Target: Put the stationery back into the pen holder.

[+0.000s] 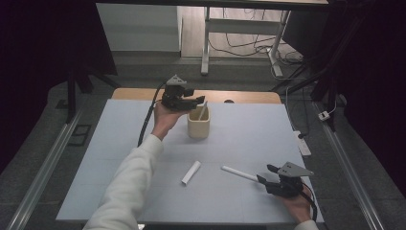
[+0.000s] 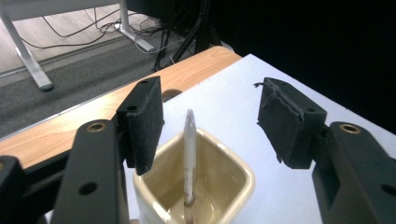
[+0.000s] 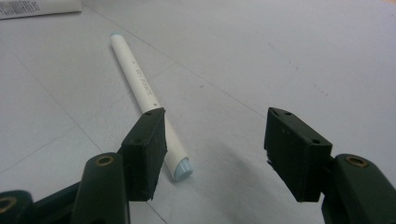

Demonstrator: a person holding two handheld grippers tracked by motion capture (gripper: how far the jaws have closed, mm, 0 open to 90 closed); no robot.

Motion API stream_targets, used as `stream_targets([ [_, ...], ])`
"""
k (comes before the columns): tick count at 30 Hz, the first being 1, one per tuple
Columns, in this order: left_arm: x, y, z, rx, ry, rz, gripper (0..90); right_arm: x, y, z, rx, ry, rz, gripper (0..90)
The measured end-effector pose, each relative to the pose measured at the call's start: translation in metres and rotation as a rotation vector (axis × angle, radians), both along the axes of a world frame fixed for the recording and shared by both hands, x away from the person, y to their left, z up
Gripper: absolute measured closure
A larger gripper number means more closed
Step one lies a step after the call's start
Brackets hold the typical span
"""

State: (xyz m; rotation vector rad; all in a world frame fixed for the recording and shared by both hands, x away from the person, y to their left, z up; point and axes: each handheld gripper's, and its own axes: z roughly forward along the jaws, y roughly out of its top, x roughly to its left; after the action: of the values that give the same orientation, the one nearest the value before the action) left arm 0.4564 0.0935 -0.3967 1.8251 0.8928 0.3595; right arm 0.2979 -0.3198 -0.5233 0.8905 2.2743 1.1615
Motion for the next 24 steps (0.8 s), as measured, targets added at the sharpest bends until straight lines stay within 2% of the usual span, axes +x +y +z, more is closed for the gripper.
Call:
stream_targets([
  [2,-0.006,0.004,0.001,0.004,-0.002,-0.004,40.3,0.0,0.0,0.0,-0.001,-0.001,0.001,38.7],
  [8,-0.029,0.013,0.002,0.064,-0.039,-0.023,40.6,0.0,0.0,0.0,-0.005,-0.003,0.002,38.7],
  [14,-0.049,0.023,-0.001,0.108,-0.055,-0.036,40.7,0.0,0.0,0.0,-0.007,-0.005,0.003,38.8],
  [24,-0.078,0.047,-0.018,0.096,-0.034,-0.028,40.6,0.0,0.0,0.0,-0.008,-0.005,0.008,38.8],
])
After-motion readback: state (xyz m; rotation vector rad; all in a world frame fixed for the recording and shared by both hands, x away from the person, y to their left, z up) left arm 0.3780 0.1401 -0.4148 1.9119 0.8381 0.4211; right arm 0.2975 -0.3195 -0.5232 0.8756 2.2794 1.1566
